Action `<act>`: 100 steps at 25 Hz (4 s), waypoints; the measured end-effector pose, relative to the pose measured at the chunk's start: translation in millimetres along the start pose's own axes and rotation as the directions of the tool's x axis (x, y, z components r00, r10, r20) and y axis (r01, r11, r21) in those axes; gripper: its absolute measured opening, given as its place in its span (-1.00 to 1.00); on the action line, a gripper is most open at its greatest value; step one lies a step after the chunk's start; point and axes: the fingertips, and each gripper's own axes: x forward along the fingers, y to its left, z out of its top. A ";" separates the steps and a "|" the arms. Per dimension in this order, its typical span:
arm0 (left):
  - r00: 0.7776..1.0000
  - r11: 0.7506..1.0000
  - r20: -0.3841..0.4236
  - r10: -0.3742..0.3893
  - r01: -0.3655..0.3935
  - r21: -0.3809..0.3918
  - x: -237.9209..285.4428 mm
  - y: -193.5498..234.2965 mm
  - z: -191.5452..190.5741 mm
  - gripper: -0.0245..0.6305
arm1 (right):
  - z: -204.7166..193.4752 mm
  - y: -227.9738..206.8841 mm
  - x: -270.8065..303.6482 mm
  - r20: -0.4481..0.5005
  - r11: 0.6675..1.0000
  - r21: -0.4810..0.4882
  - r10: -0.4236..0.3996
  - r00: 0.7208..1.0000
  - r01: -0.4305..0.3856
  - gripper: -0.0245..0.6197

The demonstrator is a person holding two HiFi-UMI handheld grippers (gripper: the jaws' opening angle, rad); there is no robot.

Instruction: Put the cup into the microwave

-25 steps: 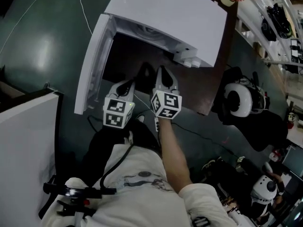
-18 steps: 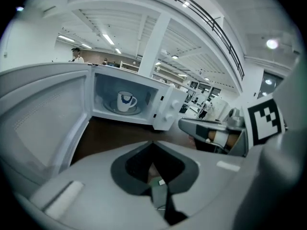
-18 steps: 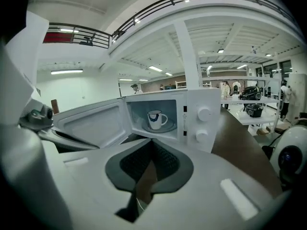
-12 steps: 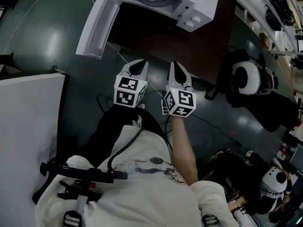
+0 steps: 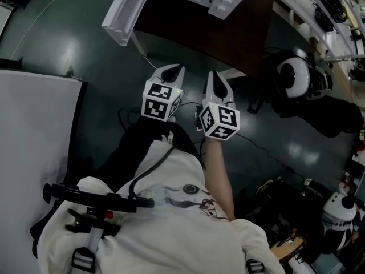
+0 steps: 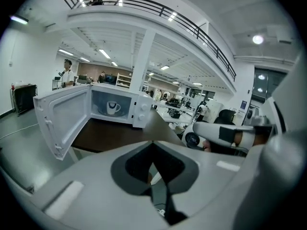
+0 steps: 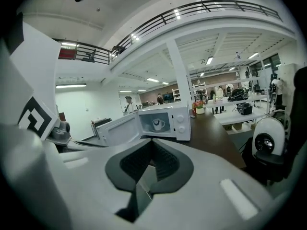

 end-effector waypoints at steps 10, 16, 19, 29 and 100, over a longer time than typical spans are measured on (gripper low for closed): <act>1.000 1.000 -0.022 -0.021 0.022 0.009 -44.2 4.1 -17.4 -0.93 | -22.3 19.0 -45.6 -0.036 0.999 0.022 -0.037 0.999 0.038 -0.92; 0.999 0.999 -0.025 -0.027 0.027 0.017 -83.0 27.2 -31.1 -0.93 | -30.5 53.1 -54.3 -0.005 0.998 0.038 -0.048 0.999 0.049 -0.92; 0.999 0.999 -0.026 -0.033 0.033 0.007 -108.3 37.0 -39.6 -0.93 | -33.2 75.0 -62.8 0.009 0.998 0.029 -0.052 0.999 0.052 -0.92; 0.997 0.997 0.003 -0.081 0.081 0.013 -168.8 32.4 -62.2 -0.93 | -44.2 124.5 -109.4 0.055 0.992 -0.025 -0.121 0.991 0.123 -0.92; 0.945 0.984 0.324 -0.051 -0.007 0.176 -290.8 -50.3 8.0 -0.93 | 39.6 144.3 -261.1 0.304 0.966 -0.217 -0.070 0.950 0.140 -0.93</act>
